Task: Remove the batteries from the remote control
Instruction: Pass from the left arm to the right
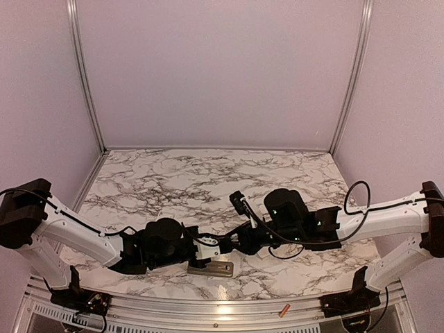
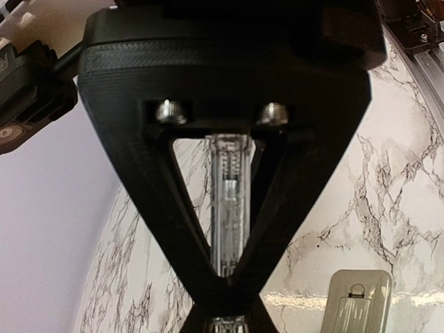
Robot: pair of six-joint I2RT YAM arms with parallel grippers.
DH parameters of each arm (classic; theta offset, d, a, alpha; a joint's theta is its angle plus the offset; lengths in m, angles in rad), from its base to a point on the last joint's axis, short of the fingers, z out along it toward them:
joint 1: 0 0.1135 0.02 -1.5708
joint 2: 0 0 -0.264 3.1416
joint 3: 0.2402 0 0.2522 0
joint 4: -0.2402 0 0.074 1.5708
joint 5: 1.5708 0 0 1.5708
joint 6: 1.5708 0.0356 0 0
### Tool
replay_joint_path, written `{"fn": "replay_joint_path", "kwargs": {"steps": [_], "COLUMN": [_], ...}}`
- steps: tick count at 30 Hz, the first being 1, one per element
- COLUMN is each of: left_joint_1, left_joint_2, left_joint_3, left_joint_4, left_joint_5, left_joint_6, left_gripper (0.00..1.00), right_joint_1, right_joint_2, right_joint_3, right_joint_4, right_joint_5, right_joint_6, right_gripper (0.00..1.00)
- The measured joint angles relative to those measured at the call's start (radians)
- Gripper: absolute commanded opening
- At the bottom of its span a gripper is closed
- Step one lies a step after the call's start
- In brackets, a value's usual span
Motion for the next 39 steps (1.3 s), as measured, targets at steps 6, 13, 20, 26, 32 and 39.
{"fn": "replay_joint_path", "kwargs": {"steps": [6,13,20,26,32,39], "left_joint_1": [0.0,0.002,0.005,0.005,0.003,0.0], "left_joint_2": [0.0,0.0,0.0,0.0,-0.003,-0.056], "left_joint_3": [0.0,0.0,0.0,0.0,-0.01,-0.053], "left_joint_4": [0.002,0.006,0.007,0.007,0.028,0.052], "left_joint_5": [-0.006,-0.01,-0.008,-0.008,0.011,0.027], "left_joint_6": [-0.01,-0.028,-0.04,-0.045,-0.041,-0.025], "left_gripper": [0.0,0.0,0.0,0.13,0.36,0.7], "right_joint_1": [0.0,0.001,0.003,0.003,0.005,0.006], "right_joint_2": [0.003,0.003,0.003,0.003,-0.021,-0.106], "right_joint_3": [0.0,0.0,0.0,0.0,0.0,-0.003], "right_joint_4": [0.01,0.021,0.035,0.035,0.013,-0.04], "right_joint_5": [0.005,0.006,0.004,0.005,0.032,0.09], "right_joint_6": [0.008,0.009,0.01,0.006,-0.013,-0.034], "right_gripper": [0.21,0.12,0.0,0.0,0.0,0.0]}}
